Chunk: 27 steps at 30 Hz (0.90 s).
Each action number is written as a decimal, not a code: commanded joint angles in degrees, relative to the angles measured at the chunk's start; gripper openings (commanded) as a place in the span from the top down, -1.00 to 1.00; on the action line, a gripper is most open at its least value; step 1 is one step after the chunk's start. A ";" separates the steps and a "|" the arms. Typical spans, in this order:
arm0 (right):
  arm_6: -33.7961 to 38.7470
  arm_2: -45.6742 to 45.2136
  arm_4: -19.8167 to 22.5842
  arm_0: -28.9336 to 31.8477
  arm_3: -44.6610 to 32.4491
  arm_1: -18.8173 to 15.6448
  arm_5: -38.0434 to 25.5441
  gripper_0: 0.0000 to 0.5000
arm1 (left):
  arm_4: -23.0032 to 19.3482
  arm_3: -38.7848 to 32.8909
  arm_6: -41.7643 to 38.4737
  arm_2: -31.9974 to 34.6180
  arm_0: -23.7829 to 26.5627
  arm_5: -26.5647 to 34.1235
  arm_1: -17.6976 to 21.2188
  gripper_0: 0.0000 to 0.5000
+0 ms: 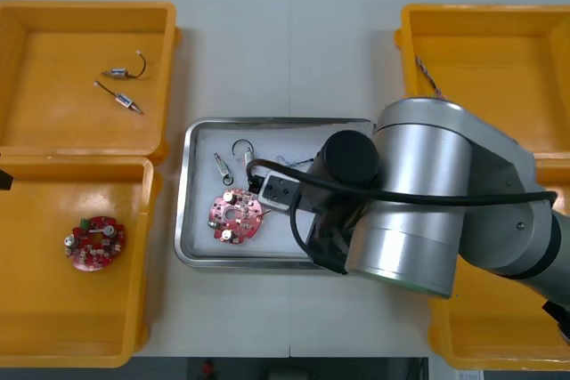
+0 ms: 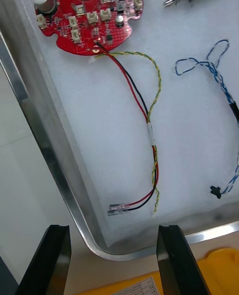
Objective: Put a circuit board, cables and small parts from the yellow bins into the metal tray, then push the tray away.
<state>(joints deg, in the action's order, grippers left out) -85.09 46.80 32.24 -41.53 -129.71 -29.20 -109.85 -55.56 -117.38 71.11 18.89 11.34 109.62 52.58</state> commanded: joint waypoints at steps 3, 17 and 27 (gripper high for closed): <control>-8.77 7.52 -1.92 -3.47 4.47 3.62 3.15 -1.00 | -0.42 -1.97 4.56 3.61 -0.97 0.07 0.76 -1.00; -10.01 14.38 -3.41 -4.61 13.78 8.02 10.45 -1.00 | -0.25 -2.15 4.56 3.17 -0.97 0.16 0.15 -1.00; -10.53 17.36 -3.68 -4.79 18.79 10.13 13.52 -1.00 | -0.25 -2.15 4.56 3.17 -0.97 0.16 0.15 -1.00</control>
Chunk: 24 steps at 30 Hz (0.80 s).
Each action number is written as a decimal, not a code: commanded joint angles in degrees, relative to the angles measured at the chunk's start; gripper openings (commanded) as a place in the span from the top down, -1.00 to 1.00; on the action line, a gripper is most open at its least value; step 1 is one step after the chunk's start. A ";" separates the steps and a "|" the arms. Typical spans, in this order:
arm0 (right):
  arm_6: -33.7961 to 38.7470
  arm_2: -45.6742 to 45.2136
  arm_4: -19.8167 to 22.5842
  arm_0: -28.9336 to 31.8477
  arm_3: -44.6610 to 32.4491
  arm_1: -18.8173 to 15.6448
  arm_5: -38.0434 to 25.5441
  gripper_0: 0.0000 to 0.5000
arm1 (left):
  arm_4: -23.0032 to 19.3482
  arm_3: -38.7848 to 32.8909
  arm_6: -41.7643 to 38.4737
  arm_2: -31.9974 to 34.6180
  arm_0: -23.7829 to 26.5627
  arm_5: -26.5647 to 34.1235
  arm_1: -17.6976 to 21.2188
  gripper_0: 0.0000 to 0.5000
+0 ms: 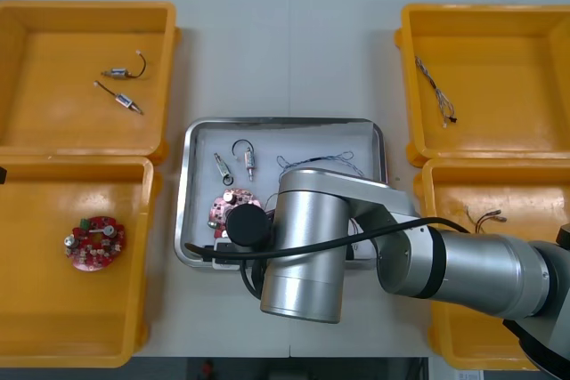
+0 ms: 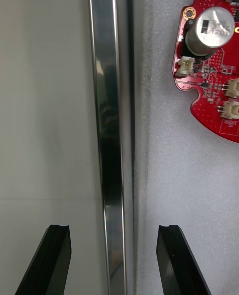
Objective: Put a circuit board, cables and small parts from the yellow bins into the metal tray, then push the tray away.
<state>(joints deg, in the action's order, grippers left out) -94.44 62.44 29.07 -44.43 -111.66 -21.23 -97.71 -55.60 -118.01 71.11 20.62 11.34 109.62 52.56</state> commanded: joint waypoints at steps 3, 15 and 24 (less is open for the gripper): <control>-1.27 2.77 -0.42 -2.24 1.97 2.34 2.43 -1.00 | -0.21 -1.52 4.56 1.44 -0.97 0.16 0.18 -1.00; -1.54 4.44 -2.79 -2.86 6.28 3.66 5.42 -1.00 | -0.21 -1.52 4.56 1.44 -0.97 0.16 0.18 -1.00; -1.54 4.44 -4.38 -3.30 5.05 3.57 4.10 -0.98 | -0.21 -1.52 4.56 1.44 -0.97 0.16 0.18 -1.00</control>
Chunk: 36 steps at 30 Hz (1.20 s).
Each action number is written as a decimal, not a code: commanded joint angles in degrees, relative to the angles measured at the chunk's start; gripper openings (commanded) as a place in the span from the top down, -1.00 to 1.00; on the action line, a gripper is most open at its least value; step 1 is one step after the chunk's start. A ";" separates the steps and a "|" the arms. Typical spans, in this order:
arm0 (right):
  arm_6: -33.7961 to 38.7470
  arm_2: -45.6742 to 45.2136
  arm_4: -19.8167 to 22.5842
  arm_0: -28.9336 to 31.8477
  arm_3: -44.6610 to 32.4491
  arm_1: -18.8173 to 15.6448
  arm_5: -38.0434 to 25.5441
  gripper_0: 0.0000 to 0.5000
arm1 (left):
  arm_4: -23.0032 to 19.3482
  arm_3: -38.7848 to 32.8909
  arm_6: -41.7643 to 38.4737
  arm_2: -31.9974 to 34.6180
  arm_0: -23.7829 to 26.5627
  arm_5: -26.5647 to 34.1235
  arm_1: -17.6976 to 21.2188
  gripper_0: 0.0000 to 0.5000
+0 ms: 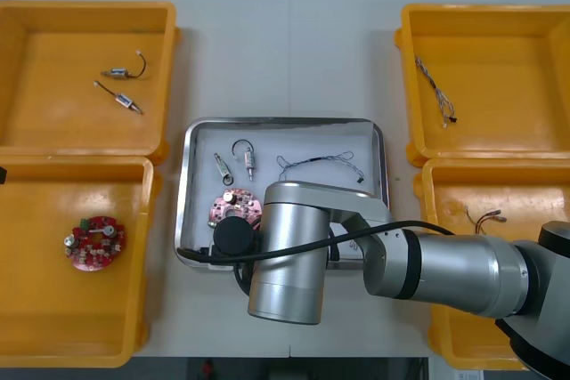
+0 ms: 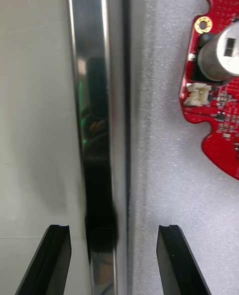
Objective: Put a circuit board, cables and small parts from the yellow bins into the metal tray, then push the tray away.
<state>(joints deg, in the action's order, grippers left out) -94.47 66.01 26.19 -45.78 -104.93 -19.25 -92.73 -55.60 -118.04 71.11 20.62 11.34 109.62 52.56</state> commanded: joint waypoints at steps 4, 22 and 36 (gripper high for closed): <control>-1.15 0.79 -1.85 -2.03 -1.77 1.41 -1.57 1.00 | -0.21 -1.49 4.56 1.44 -0.97 0.16 0.18 -1.00; -0.97 0.79 -2.02 -6.86 -2.21 -1.23 -1.75 1.00 | -0.21 -1.49 4.56 1.44 -0.97 0.16 0.18 -1.00; -1.41 0.79 -6.24 -14.25 2.62 -2.11 -0.61 1.00 | -0.21 -1.49 4.56 1.44 -0.97 0.16 0.18 -1.00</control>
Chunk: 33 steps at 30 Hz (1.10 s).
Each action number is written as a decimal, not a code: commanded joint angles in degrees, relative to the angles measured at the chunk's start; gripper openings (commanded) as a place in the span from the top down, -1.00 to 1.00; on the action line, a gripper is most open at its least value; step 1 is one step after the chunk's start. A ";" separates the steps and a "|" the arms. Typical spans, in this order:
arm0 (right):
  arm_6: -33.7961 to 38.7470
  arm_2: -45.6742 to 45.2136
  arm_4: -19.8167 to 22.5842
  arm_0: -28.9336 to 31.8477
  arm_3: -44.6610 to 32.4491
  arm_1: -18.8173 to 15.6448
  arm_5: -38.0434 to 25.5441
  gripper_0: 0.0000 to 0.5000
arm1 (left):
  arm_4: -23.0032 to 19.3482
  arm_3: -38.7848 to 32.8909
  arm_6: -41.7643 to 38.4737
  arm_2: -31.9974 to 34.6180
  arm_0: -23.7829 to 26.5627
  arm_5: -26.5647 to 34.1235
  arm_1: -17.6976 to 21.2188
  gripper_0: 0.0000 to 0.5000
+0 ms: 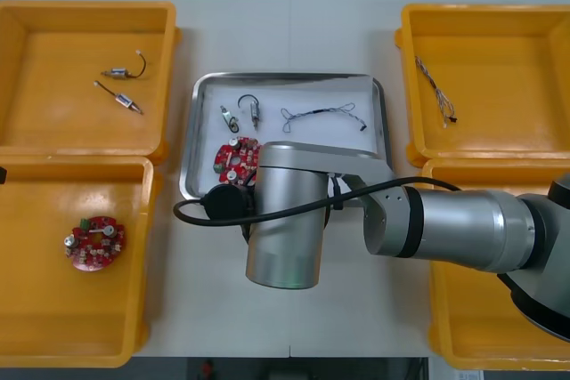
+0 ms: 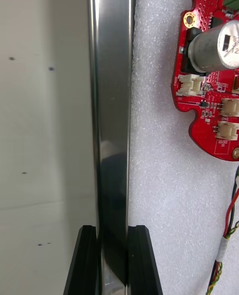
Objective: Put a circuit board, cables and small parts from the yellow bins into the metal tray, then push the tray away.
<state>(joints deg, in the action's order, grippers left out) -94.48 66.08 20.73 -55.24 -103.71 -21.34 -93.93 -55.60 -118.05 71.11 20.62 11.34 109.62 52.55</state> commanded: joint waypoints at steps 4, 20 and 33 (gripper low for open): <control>-1.50 0.63 -0.86 -6.63 2.64 0.16 0.85 1.00 | -0.21 -1.48 4.56 1.44 -0.97 0.16 0.18 -1.00; -2.82 0.63 -2.44 -12.70 14.33 2.80 9.11 1.00 | -0.21 -1.48 4.56 1.44 -0.97 0.16 0.18 -1.00; -5.63 0.63 -6.22 -15.07 22.76 2.80 19.13 1.00 | -0.21 -1.48 4.56 1.44 -0.97 0.16 0.18 -1.00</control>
<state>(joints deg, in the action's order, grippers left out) -98.01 66.28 16.18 -66.96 -81.66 -19.77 -76.45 -55.60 -118.07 71.11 20.62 11.34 109.62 52.55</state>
